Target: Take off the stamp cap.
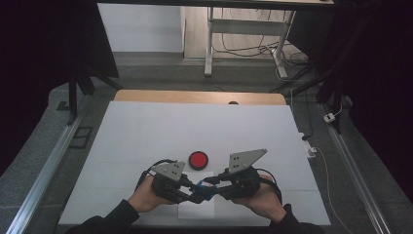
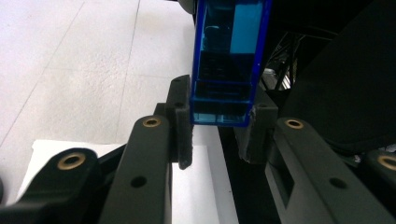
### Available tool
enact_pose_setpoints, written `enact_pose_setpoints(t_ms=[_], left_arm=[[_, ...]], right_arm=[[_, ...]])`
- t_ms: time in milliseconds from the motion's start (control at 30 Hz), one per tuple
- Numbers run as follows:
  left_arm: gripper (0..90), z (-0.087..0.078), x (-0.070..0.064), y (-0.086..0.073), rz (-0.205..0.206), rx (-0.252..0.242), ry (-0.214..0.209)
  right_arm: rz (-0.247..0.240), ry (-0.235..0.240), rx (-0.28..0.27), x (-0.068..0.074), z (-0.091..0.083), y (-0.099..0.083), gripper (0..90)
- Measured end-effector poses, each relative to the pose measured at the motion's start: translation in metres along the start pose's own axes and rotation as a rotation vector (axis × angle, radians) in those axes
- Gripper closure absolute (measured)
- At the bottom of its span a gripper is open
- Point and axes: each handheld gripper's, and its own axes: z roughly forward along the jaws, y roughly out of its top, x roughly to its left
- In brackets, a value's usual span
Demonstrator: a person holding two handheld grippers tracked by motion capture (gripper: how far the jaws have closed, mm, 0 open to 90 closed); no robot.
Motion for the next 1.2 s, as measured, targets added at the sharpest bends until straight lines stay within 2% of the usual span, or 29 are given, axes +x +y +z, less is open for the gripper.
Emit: enact_pose_setpoints(t_ms=[133,300,367,400,433,467,500,667,900,967,1067,1200], left_arm=[[69.0,0.000,0.003,0.000,-0.044,0.001,-0.010],[69.1,0.000,0.005,0.000,-0.081,0.006,-0.010],[69.1,-0.001,0.005,0.000,-0.072,0.007,-0.003],[69.1,-0.001,0.003,0.000,-0.037,0.010,0.006],[69.1,-0.001,0.003,0.000,-0.037,0.010,0.006],[69.1,-0.002,0.001,0.001,-0.001,0.015,0.012],[69.1,-0.002,0.001,0.001,-0.001,0.015,0.012],[69.1,-0.002,-0.002,0.002,0.049,0.017,0.017],[69.1,-0.003,0.002,0.001,-0.006,0.031,0.012],[69.1,-0.003,0.001,0.001,0.002,0.046,0.026],[69.1,-0.007,0.002,-0.001,-0.003,0.033,0.033],[68.9,-0.010,0.002,-0.001,-0.014,0.038,0.049]], right_arm=[[-0.010,-0.016,0.001,0.002,0.000,0.001,71.5],[-0.071,-0.071,0.019,0.007,0.000,0.002,71.6],[-0.082,-0.078,0.011,0.009,0.001,0.003,71.6],[-0.076,-0.070,0.017,0.008,0.000,0.003,71.6],[-0.061,-0.058,0.013,0.007,0.000,0.003,71.6],[-0.046,-0.046,0.010,0.006,-0.001,0.002,71.6],[-0.028,-0.033,0.000,0.004,-0.001,0.002,71.6],[0.020,0.022,-0.023,-0.003,-0.003,-0.001,71.6],[-0.032,-0.032,0.000,0.003,-0.001,0.001,71.6],[-0.032,-0.035,-0.002,0.003,-0.002,0.001,71.6],[-0.014,-0.046,-0.011,0.001,-0.005,0.000,71.6],[-0.018,-0.053,-0.008,0.000,-0.005,-0.001,71.5]])
